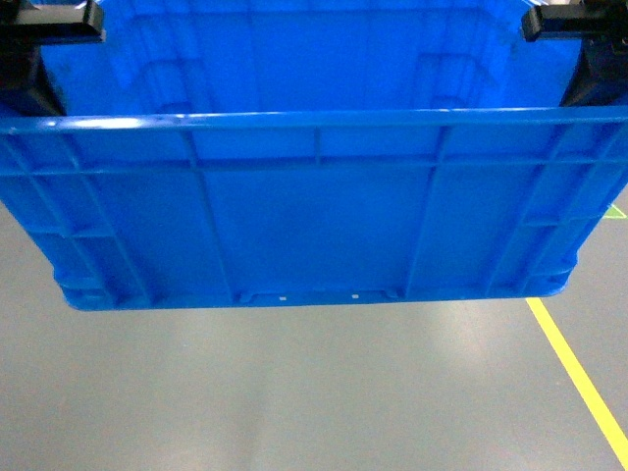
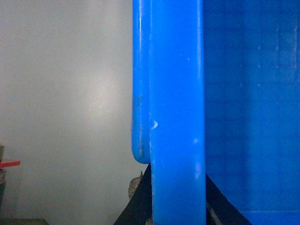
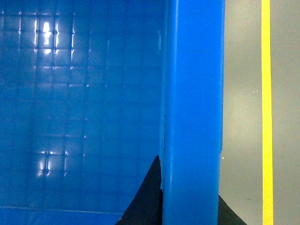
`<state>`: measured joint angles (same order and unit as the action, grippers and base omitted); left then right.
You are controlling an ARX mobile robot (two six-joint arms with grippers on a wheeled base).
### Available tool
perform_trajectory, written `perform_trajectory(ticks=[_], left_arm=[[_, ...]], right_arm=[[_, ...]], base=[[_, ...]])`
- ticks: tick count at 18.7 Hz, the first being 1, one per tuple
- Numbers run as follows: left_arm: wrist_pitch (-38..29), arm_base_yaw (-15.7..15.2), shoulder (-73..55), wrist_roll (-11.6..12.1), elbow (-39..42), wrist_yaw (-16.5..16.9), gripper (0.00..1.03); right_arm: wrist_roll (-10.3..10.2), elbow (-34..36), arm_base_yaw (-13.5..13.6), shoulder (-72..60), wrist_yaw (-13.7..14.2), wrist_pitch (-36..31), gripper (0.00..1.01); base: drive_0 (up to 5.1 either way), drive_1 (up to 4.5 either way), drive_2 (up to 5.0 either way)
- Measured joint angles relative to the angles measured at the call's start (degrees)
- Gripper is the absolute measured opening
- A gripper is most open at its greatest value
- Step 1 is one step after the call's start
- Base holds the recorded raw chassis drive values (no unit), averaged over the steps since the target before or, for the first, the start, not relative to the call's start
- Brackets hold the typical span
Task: Place box next to blue box on left shelf
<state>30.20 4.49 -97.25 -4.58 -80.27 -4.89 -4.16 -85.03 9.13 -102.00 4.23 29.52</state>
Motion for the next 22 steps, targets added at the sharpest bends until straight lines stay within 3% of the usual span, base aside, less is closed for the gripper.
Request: perform_trajectory(ticks=[22], left_arm=[[-0.42,-0.2,0.57,0.09,-0.02,-0.07,0.07]], right_arm=[[0.09,-0.11,0.24,0.15,-0.17,-0.52,0.07]], base=[[0.0,4.05,-4.0]])
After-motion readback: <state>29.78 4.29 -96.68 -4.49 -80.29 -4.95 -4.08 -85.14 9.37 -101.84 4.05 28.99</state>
